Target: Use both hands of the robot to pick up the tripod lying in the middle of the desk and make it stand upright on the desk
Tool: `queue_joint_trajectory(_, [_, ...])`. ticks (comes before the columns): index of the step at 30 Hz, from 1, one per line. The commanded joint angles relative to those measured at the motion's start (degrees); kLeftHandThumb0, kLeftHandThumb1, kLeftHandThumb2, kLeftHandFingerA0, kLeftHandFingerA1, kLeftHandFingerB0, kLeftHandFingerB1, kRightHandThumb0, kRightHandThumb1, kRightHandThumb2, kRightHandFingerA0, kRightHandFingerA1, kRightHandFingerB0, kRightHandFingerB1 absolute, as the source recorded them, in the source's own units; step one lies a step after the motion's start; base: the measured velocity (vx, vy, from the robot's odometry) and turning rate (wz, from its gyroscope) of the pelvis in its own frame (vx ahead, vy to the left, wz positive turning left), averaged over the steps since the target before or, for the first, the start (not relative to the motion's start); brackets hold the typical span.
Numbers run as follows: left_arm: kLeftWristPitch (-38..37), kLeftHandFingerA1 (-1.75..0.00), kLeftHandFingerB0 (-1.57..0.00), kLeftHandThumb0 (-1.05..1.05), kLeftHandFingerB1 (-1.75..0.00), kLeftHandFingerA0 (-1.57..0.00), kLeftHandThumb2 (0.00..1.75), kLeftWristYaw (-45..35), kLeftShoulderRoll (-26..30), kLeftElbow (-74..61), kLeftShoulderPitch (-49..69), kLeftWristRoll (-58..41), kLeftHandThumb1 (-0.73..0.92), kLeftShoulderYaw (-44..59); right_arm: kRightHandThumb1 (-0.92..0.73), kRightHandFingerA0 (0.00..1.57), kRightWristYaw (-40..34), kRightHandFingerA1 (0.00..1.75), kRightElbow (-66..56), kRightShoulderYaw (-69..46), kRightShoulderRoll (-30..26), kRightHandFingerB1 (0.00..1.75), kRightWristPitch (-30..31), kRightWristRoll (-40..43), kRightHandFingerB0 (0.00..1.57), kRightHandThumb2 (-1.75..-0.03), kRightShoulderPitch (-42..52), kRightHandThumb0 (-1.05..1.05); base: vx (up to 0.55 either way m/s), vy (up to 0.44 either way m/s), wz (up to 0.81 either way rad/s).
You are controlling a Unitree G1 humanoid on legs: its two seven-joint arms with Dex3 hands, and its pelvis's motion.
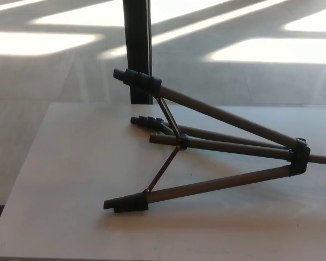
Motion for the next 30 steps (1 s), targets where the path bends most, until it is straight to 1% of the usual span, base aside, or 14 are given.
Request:
queue_joint_trajectory(1, [15.9, -0.55, -0.59, -0.69, -0.43, -0.62, 0.60, -1.3, 13.8, -39.3, -17.7, -17.1, 0.67, -2.6, -0.72, 0.60, -11.5, 0.86, -43.5, -3.7, 8.3, 0.49, 4.0, 19.9, 0.53, -0.61, -3.7, -0.66, 0.00, 0.000, 0.00])
queue_joint_trajectory(7, [19.2, -0.60, -0.56, -0.68, -0.47, -0.60, 0.61, 1.9, 15.7, -48.5, -32.0, -12.6, 0.71, -10.0, -0.71, 0.67, -16.5, 0.87, -55.4, 4.5, 13.8, 0.47, 8.1, 18.4, 0.58, -0.61, -7.7, -0.61, 0.00, 0.000, 0.00])
queue_joint_trajectory(8, [20.8, -0.69, -0.45, -0.61, -0.53, -0.50, 0.62, 1.6, 15.1, -49.6, -43.7, -10.7, 0.75, -16.6, -0.63, 0.72, -15.4, 0.95, -56.8, 11.1, 17.9, 0.48, 8.0, 20.1, 0.57, -0.61, -10.4, -0.69, 0.00, 0.000, 0.00])
queue_joint_trajectory(12, [22.2, -0.64, -0.49, -0.62, -0.51, -0.54, 0.63, 1.6, 12.0, -48.2, -51.8, -7.4, 0.77, -21.1, -0.66, 0.75, -14.9, 0.93, -59.2, 17.4, 22.2, 0.50, 10.2, 16.9, 0.60, -0.61, -11.2, -0.69, 0.00, 0.000, 0.00])
queue_joint_trajectory(13, [21.2, -0.68, -0.47, -0.61, -0.51, -0.50, 0.63, -0.2, 10.3, -46.1, -54.6, -7.5, 0.77, -22.8, -0.51, 0.75, -15.0, 0.90, -59.9, 20.2, 23.9, 0.57, 11.3, 14.4, 0.57, -0.83, -11.2, -0.74, 0.00, 0.000, 0.00])
queue_joint_trajectory(14, [20.4, -0.68, -0.52, -0.65, -0.49, -0.52, 0.62, -1.5, 9.3, -44.8, -56.6, -5.6, 0.75, -25.0, -0.67, 0.74, -15.9, 0.93, -60.4, 22.4, 25.7, 0.50, 12.4, 12.4, 0.58, -0.62, -11.4, -0.69, 0.00, 0.000, 0.00])
queue_joint_trajectory(15, [19.8, -0.67, -0.48, -0.66, -0.50, -0.54, 0.62, -2.6, 9.0, -44.2, -58.0, -2.6, 0.75, -27.5, -0.70, 0.65, -16.2, 0.91, -60.3, 23.8, 26.9, 0.45, 13.0, 11.3, 0.50, -0.61, -11.5, -0.65, 0.00, 0.000, 0.00])
queue_joint_trajectory(19, [21.6, -0.69, -0.47, -0.63, -0.51, -0.52, 0.62, -4.5, 8.1, -43.2, -62.1, 1.6, 0.71, -33.3, -0.72, 0.62, -15.5, 0.86, -60.0, 26.2, 29.0, 0.44, 15.6, 9.9, 0.48, -0.62, -11.3, -0.66, 0.00, 0.000, 0.00])
queue_joint_trajectory(24, [19.0, -0.68, -0.47, -0.68, -0.53, -0.49, 0.61, -7.3, 4.6, -37.9, -67.4, 6.3, 0.70, -41.9, -0.69, 0.70, -13.5, 0.90, -59.4, 31.6, 30.2, 0.57, 21.7, 9.2, 0.57, -0.61, -10.8, -0.81, 0.00, 0.000, 0.00])
queue_joint_trajectory(25, [18.2, -0.68, -0.48, -0.68, -0.51, -0.50, 0.61, -7.6, 4.0, -36.7, -68.8, 8.1, 0.70, -44.1, -0.51, 0.75, -12.2, 0.87, -57.8, 33.1, 30.7, 0.63, 21.5, 8.5, 0.55, -0.99, -10.5, -0.77, 0.00, 0.000, 0.00])
queue_joint_trajectory(26, [17.1, -0.70, -0.48, -0.68, -0.52, -0.50, 0.61, -7.8, 3.6, -35.4, -70.0, 9.6, 0.70, -45.9, -0.51, 0.74, -10.9, 0.88, -56.5, 34.1, 30.6, 0.63, 21.4, 7.9, 0.55, -0.99, -10.2, -0.79, 0.00, 0.000, 0.00])
queue_joint_trajectory(27, [15.8, -0.68, -0.48, -0.64, -0.52, -0.50, 0.61, -7.9, 3.5, -34.6, -70.6, 10.7, 0.70, -46.8, -0.67, 0.74, -10.7, 0.88, -56.0, 34.6, 30.7, 0.56, 21.4, 7.5, 0.63, -0.60, -10.0, -0.82, 0.00, 0.000, 0.00])
queue_joint_trajectory(29, [11.4, -0.71, -0.49, -0.66, -0.52, -0.50, 0.61, -8.2, 3.7, -32.6, -72.0, 13.7, 0.71, -49.3, -0.67, 0.77, -11.5, 0.88, -55.4, 35.7, 31.5, 0.57, 22.8, 6.6, 0.64, -0.60, -9.7, -0.82, 0.00, 0.000, 0.00])
queue_joint_trajectory(30, [10.4, -0.75, -0.49, -0.72, -0.53, -0.48, 0.61, -8.2, 3.6, -32.1, -72.5, 14.3, 0.71, -50.0, -0.56, 0.77, -10.7, 0.89, -55.0, 36.5, 31.2, 0.66, 22.5, 5.9, 0.61, -1.02, -9.2, -0.84, 0.00, 0.000, 0.00])
